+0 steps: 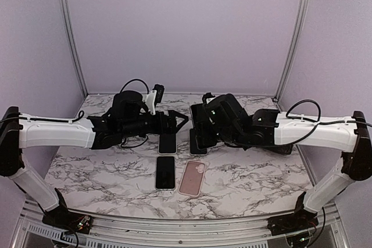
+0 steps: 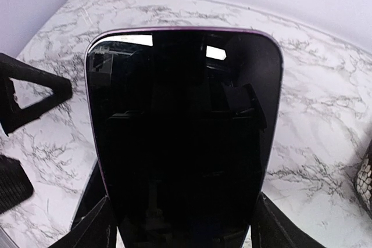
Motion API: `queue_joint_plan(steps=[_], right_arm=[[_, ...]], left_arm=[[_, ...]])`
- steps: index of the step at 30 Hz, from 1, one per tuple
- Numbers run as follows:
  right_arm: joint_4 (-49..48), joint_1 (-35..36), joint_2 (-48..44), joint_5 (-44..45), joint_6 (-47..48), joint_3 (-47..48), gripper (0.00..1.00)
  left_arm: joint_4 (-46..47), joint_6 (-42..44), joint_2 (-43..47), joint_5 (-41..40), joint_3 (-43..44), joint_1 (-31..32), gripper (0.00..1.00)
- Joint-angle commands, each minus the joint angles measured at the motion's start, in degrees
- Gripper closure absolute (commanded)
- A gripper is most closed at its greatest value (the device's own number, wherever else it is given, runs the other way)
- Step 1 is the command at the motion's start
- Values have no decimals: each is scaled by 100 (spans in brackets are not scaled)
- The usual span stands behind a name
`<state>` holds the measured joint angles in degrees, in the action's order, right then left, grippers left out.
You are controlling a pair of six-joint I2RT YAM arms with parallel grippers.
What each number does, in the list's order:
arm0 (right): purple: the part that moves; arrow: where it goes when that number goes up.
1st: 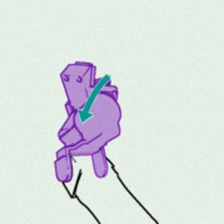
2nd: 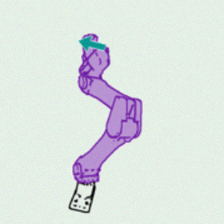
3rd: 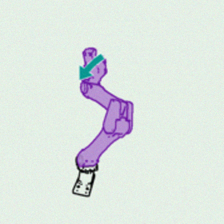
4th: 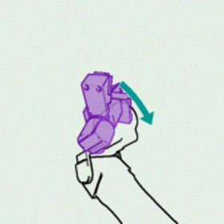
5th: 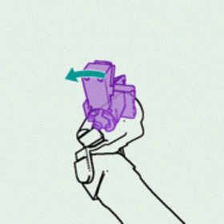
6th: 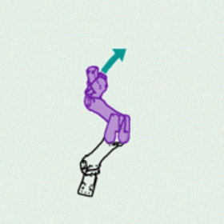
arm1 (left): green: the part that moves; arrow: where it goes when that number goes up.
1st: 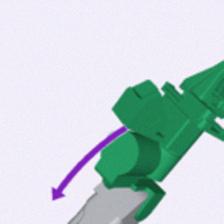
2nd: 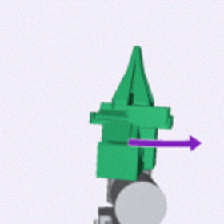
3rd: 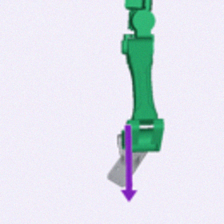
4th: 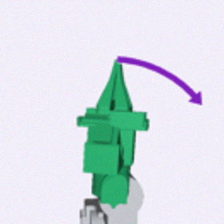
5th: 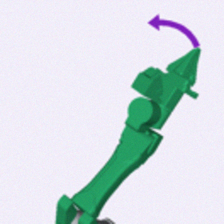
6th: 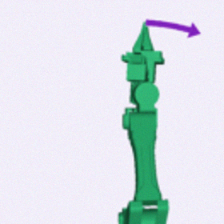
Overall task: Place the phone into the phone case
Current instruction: Pick up the phone at the center of the board, then pass from the right arm to the left, then adjust the phone case at the center of the board.
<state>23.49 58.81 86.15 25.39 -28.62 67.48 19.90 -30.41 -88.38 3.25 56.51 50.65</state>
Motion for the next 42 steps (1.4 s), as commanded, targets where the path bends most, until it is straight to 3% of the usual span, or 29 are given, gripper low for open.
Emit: queue_joint_plan(steps=[1,7,14,20,24,28,33,37,40,42], right_arm=[[-1132,278,-75,651,558,346,60],[-1350,583,11,636,1007,470,60],[-1385,693,-36,486,1144,482,60],[-1395,702,-75,444,1242,511,61],[-1402,702,-211,416,1263,392,50],[-1107,681,-310,332,1057,319,18],[-519,498,-506,-189,260,-108,7],[226,21,-218,-837,-960,-523,15],[952,-242,428,-1101,-1702,-418,35],[1342,-257,857,-1130,-1855,-139,42]], left_arm=[[802,-16,-8,432,162,76,7],[882,26,-141,632,310,76,31],[1022,-89,-23,371,235,78,68],[1040,-151,-32,646,221,82,100],[1037,-92,69,561,132,76,100],[1028,168,241,214,-35,78,100],[508,927,658,-1120,-183,77,100],[78,1419,982,-2250,-281,79,100],[-173,1523,1135,-2732,-327,76,100],[-245,1495,1191,-2765,-371,81,100]])
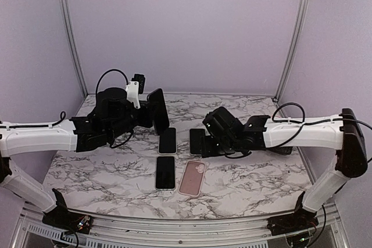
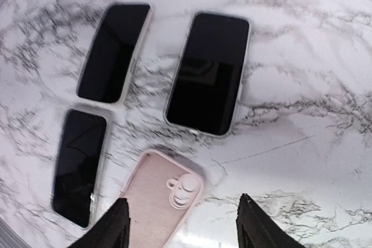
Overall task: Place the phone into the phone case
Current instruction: Adjust the phone case at the center of the board.
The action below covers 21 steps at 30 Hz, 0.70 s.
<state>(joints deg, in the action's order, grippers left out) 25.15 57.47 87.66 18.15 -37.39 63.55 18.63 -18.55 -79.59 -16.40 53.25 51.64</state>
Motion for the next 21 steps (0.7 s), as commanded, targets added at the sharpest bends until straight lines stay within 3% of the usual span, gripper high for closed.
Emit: queue_joint_plan(steps=[1,9,21], right_arm=[[1284,-110,899,-461,-963,379,44],[924,-57,1568,-1241,-961,434,53],[1296,-48,2026,-991,-944,684,69]], left_arm=[[-135,266,327,-780,-70,-22,100],[-202,167,365,-705,-183,-22,100],[-229,261,376,-810,-218,-22,100]])
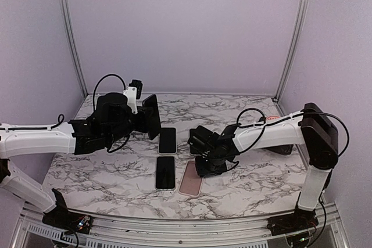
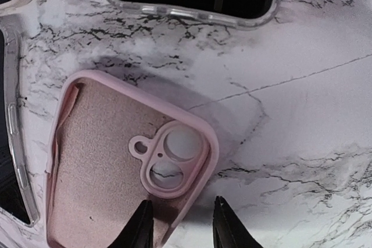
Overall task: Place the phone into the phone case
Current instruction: Adjust the phone case at the center of the board.
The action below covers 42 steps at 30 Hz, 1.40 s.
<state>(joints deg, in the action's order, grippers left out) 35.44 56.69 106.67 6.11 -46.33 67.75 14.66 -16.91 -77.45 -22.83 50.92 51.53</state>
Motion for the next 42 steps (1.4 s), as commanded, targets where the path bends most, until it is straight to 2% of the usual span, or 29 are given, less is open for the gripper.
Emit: queue_joint_plan(steps=[1,5,11,16,31,34,36,40,42], right_arm=[[332,14,137,294,-57,292,72],[590,-26,153,554,-182,372,87],[753,-26,110,826,-232,386,98],[1182,-34,196,1110,-132,653,99],[810,-140,322,730,-710,491,100],[876,-142,290,698,-723,495,93],[991,-141,212,748,-679,602,81],[1154,-149,-230,906,-285,909,42],[1218,-149,-612,1176,231,1081,27]], left_arm=[[169,95,167,-169,13,-11,100],[152,103,199,-169,-2,-11,100],[152,96,234,-200,-62,-11,100],[152,87,235,-197,-107,-10,100],[144,116,281,-193,-100,-11,100],[144,75,273,-93,-117,-10,100],[143,75,246,10,-112,-9,100],[112,215,175,526,5,-11,100],[100,395,220,1124,85,-6,100]])
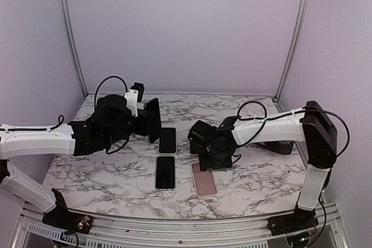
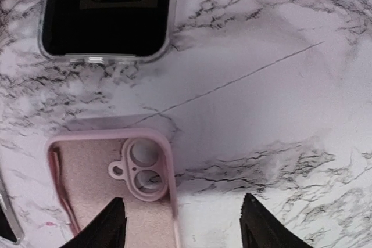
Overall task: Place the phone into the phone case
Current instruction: Adjust the phone case at the center of the board, then pass from the left arm to the right
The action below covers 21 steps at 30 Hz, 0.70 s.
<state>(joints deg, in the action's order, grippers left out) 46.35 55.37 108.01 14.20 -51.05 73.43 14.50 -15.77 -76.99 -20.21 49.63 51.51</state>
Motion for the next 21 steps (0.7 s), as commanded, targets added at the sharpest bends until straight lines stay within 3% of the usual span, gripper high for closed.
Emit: queue_joint_plan(steps=[1,3,5,9,12,16,21], right_arm=[[83,-26,-975,520,1062,552,21],[-447,-67,-1698,560,2305,353,12],[-1436,-278,-2436,-294,3395,-114,11],[-3731,-1040,-3710,-3942,4875,-1474,8],[-4281,-1389,-4055,-5134,5291,-1738,3],[-4298,-1502,-3811,-6818,5741,-1539,18],[-4178,-1487,-3985,-7636,5990,-1674,38]], left_arm=[[114,392,239,1168,236,-2,100],[115,598,359,1961,270,5,100],[123,743,415,2860,294,17,100],[213,678,333,4219,433,120,100],[392,674,274,4765,542,344,100],[860,735,127,4980,607,671,100],[1353,501,-185,4866,750,816,100]])
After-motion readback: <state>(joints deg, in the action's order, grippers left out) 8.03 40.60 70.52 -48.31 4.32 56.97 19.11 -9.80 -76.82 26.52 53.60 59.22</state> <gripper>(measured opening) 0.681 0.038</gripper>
